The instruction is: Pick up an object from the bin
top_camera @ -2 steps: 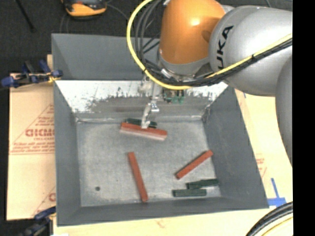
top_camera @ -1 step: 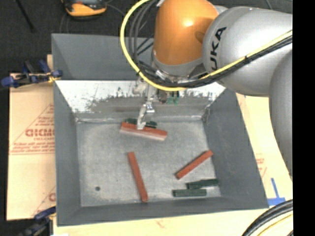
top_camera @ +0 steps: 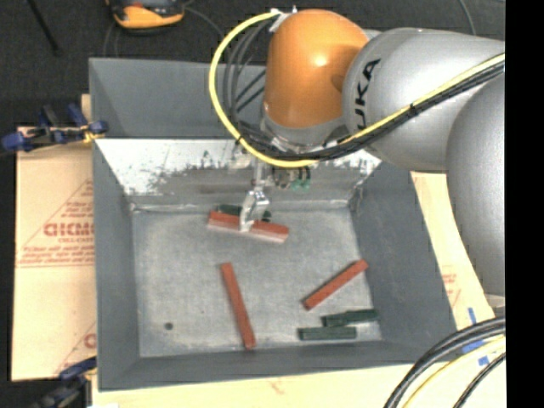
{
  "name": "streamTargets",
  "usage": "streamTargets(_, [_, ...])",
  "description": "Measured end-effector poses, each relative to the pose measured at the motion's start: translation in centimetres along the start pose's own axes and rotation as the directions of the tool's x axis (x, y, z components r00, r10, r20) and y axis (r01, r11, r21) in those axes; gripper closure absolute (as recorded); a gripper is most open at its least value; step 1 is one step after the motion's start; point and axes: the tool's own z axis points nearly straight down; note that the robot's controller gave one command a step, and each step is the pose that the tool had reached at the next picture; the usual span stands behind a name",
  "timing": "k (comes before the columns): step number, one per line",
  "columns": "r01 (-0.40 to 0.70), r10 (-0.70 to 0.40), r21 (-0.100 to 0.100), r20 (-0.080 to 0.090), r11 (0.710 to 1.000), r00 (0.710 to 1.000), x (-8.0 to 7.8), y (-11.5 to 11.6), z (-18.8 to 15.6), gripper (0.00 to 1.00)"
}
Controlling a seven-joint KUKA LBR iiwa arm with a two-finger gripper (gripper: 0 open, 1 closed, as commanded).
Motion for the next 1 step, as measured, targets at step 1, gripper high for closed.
streamTargets(1, [0.061,-0.061,0.0,-0.001,0.998,0.998,-0.56,0.22,6.59,0.0])
